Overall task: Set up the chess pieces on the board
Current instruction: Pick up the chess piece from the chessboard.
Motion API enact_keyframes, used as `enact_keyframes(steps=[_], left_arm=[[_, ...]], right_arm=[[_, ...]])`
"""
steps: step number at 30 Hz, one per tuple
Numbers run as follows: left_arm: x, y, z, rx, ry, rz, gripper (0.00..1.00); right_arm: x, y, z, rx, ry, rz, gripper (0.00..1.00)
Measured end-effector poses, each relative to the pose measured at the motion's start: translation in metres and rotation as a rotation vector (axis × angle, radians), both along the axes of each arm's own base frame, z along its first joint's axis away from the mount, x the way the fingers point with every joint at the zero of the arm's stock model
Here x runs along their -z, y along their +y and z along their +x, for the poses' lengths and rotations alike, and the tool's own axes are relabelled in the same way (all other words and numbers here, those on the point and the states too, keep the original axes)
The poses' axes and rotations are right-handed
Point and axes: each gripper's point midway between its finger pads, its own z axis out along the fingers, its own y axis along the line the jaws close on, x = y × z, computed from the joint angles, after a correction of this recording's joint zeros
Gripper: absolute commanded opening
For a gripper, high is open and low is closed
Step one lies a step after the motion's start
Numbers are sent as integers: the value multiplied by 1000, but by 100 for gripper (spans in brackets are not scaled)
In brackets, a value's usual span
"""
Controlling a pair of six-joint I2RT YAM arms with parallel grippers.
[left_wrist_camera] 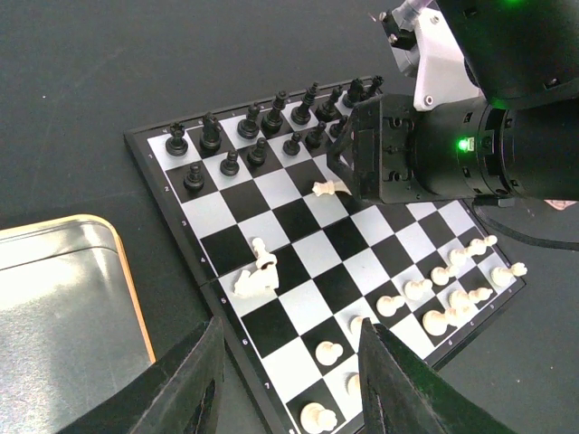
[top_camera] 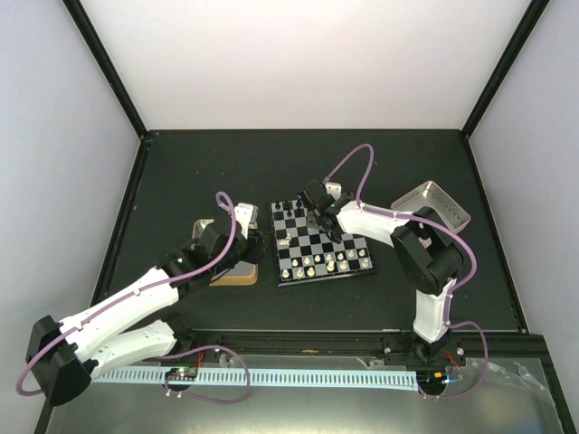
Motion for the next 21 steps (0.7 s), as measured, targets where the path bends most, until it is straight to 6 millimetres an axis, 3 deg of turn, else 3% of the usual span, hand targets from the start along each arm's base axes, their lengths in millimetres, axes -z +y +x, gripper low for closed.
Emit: enact_keyframes(steps=[10,17,21], left_arm=[[0,0,0,2,1,0,42],[0,0,0,2,1,-1,42],[0,0,0,3,2,-1,42]], right_arm=[[5,4,-12,-67,40,21,48],[-15,17,-26,-250,33,60,54],[-14,28,-34,-376,47,68,54]])
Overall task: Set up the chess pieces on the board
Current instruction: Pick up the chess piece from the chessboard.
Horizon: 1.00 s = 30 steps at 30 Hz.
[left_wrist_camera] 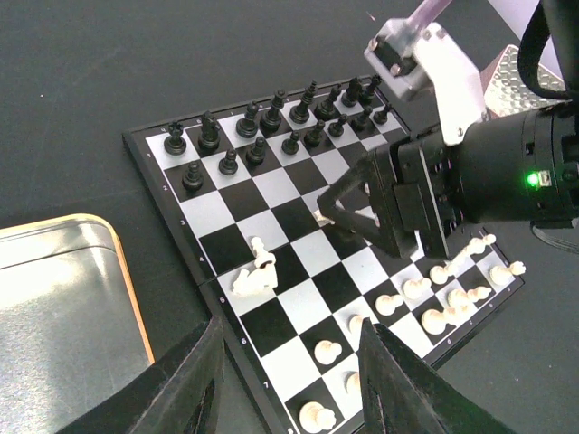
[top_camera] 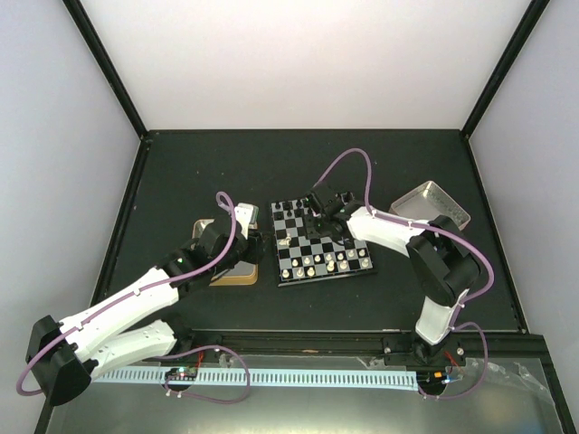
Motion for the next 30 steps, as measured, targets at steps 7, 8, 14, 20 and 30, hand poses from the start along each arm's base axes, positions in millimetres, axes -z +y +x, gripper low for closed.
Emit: enact_keyframes(steps=[7,8,14,20,30], left_arm=[[0,-1,-1,9,4,-4,42],[0,-2,-1,11,6,-5,42],[2,-3,-2,19,13,-6,42],[4,-5,-2,21,18,-4,42],[3,-5,-1,19,19,-8,43]], right_arm=[[10,0,-15,-140,31,-47,50],[11,0,-16,-153,32,-56,49],[20,-2,-28,-224,63,-109,40],[30,6,-38,-285,82,-147,28],[30,9,-38,-289,67,-158,10]])
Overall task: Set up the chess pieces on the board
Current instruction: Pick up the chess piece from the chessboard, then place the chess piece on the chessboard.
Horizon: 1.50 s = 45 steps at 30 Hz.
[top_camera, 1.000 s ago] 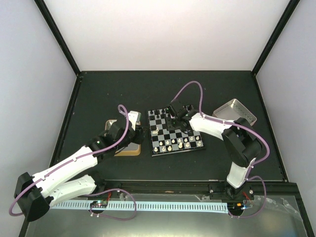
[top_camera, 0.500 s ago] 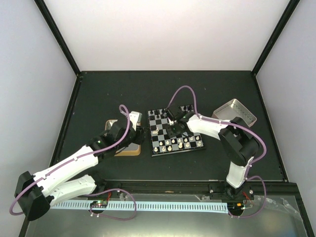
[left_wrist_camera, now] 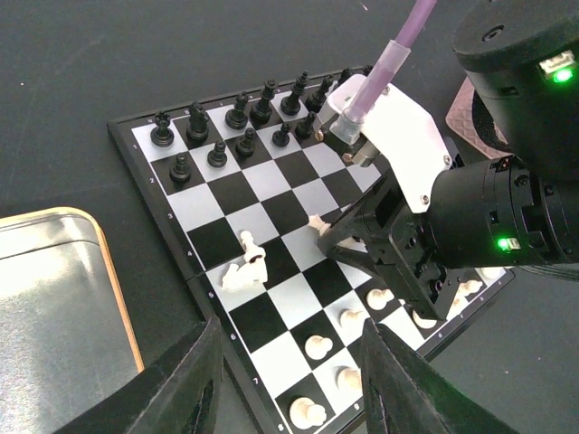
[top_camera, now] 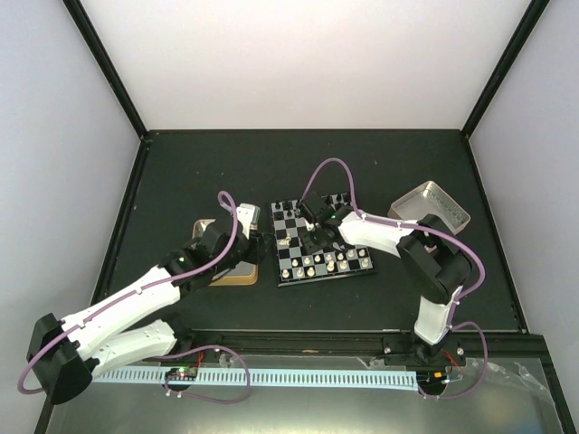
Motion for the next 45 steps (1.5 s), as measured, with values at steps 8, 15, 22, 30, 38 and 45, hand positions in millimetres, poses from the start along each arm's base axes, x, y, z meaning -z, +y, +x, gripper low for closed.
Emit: enact_keyframes(steps=[8,15,22,30,38,45], left_arm=[[-4,-1,1,-21,14,-48,57],[-29,-13,-6,36,23,-195,65],[-61,-33,-18,172,69,-362,63],[-82,-49,-35,314,99,-469,38],[-83,-59,-48,417,153,-492,33],[-82,-67,-55,491,205,-505,6]], right_arm=[[-23,-3,-2,-24,-118,94,10],[-117,21,-19,-177,-318,418,10],[-176,39,-75,-431,-345,713,10],[-214,43,-113,-597,-354,871,10],[-217,41,-119,-620,-350,887,10],[-215,40,-120,-621,-349,882,15]])
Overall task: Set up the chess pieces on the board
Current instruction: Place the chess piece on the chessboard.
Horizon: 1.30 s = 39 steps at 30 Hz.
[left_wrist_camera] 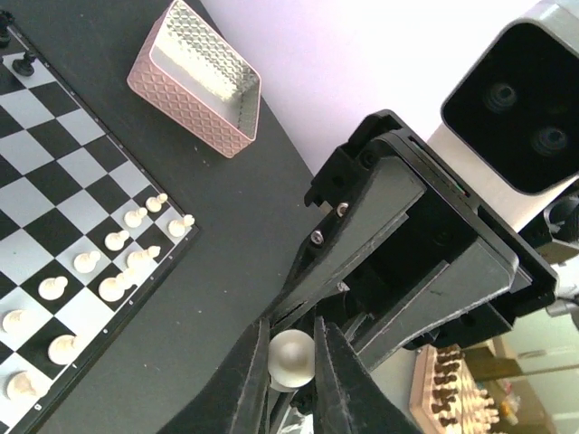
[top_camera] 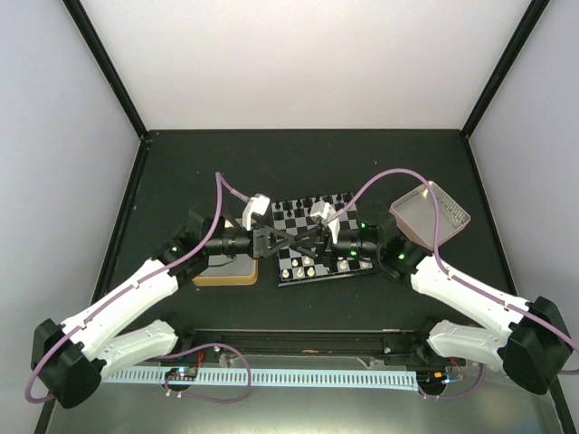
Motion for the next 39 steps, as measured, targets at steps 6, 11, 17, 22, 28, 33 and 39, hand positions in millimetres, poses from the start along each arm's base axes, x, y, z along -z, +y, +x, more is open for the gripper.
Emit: enact_keyframes(steps=[6,11,17,22,28,33,39], left_arm=[[2,1,1,2,-11,11,3],[8,4,9,-42,-43,49,2],[22,10,25,-139,-89,132,2],[53,-5,28,-154,-103,246,1],[102,-33,14,-121,-162,445,2],[128,-57,3,-83,-251,564,2],[167,-69,-1,-55,-320,684,2]], right_arm=[[2,-2,2,27,14,-10,52],[15,-10,8,101,52,-44,60],[25,-44,19,314,67,-70,65],[24,-89,51,643,95,-74,66],[55,-151,81,1022,223,-153,67],[67,-181,87,1186,303,-145,67],[78,-201,86,1267,356,-117,67]])
